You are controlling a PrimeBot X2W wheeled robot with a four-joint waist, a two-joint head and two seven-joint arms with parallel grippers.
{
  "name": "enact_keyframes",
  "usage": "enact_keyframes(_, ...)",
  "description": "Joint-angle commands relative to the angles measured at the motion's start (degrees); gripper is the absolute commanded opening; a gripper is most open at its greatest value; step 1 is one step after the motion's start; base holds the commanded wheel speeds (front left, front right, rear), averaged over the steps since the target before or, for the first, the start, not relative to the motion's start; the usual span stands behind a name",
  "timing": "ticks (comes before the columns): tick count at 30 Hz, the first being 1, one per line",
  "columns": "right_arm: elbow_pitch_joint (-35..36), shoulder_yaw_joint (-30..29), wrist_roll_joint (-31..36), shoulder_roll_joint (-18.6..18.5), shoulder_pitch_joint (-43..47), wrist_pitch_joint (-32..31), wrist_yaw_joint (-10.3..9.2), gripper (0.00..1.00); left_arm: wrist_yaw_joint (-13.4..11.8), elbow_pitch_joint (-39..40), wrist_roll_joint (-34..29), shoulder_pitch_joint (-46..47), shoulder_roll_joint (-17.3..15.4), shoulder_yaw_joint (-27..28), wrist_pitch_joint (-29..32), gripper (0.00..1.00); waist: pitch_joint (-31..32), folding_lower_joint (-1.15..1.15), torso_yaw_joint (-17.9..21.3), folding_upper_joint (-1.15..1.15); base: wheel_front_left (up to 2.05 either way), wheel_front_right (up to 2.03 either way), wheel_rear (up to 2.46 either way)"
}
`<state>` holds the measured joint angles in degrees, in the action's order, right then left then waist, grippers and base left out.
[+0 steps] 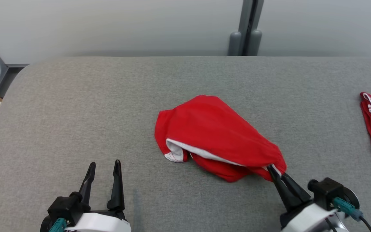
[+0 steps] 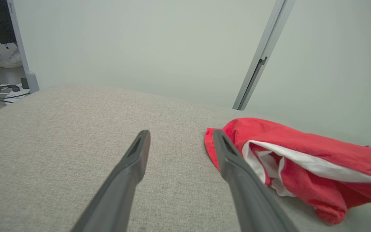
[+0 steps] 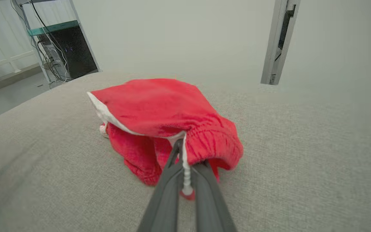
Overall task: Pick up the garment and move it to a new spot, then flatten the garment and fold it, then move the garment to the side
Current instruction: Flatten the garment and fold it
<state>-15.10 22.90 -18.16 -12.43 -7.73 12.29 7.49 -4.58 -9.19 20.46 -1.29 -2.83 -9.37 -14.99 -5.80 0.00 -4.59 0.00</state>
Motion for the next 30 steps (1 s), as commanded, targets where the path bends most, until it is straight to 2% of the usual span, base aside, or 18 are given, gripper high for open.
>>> enact_keyframes(1, 0.8, -0.9, -0.3, -0.4, 1.1, -0.4, 0.01, 0.00, 0.1, 0.1, -0.3, 0.5, -0.2, 0.1, -0.3, 1.00, -0.3, 0.00, 0.8, 0.00, 0.00, 0.00, 0.00)
enact_keyframes(8, 3.7, -6.1, -0.6, -2.9, 4.7, -3.4, 0.01, 0.00, 0.5, -0.4, -0.7, 1.2, -0.2, 0.0, -0.3, 1.00, -0.6, 0.00, 2.4, 0.00, 0.00, 0.00, 0.00)
enact_keyframes(12, 1.9, -10.3, -0.6, -3.9, 4.0, -4.7, 0.01, 0.00, 0.5, -0.7, -0.7, 1.9, -0.2, -0.3, -0.3, 1.00, -1.0, 0.00, 2.6, 0.00, 0.00, 0.00, 0.00)
enact_keyframes(23, -5.7, -10.1, -3.3, -6.9, 1.4, -4.6, 0.00, 0.00, 1.0, -1.3, -0.9, 2.7, -0.2, -0.8, -0.3, 1.00, -2.3, 0.00, 2.2, 0.00, 0.00, 0.00, 0.00)
enact_keyframes(24, -6.1, -10.2, -3.4, -7.0, 1.3, -4.2, 0.00, 0.11, 1.1, -1.5, -0.8, 2.7, -0.2, -1.1, -0.3, 1.00, -2.4, 0.00, 2.3, 0.00, 0.00, 0.00, 0.00)
enact_keyframes(25, -6.5, -10.2, -3.6, -7.1, 1.2, -4.0, 0.00, 0.27, 1.1, -1.7, -0.7, 2.8, -0.2, -1.3, -0.3, 1.00, -2.5, 0.00, 2.5, 0.00, 0.00, 0.00, 0.00)
enact_keyframes(26, -6.5, -10.2, -3.6, -7.1, 1.2, -4.0, 0.00, 0.27, 1.1, -1.7, -0.7, 2.8, -0.2, -1.3, -0.3, 1.00, -2.5, 0.00, 2.5, 0.00, 0.00, 0.00, 0.00)
enact_keyframes(27, -6.8, -10.2, -3.7, -7.1, 1.2, -3.7, 0.00, 0.44, 1.1, -1.7, -0.6, 2.9, -0.2, -1.3, -0.3, 1.00, -2.5, 0.00, 2.6, 0.00, 0.00, 0.00, 0.00)
enact_keyframes(29, -6.9, -10.0, -4.1, -7.4, 1.1, -2.8, 0.00, 1.00, 1.2, -2.0, -0.5, 3.1, -0.2, -1.5, -0.3, 1.00, -2.7, 0.00, 3.3, 0.00, 0.00, 0.00, 0.00)
enact_keyframes(30, -6.7, -9.9, -4.3, -7.4, 1.1, -2.4, 0.01, 1.00, 1.2, -2.0, -0.5, 3.2, -0.2, -1.5, -0.3, 1.00, -2.8, 0.00, 3.6, 0.00, 0.00, 0.00, 0.00)
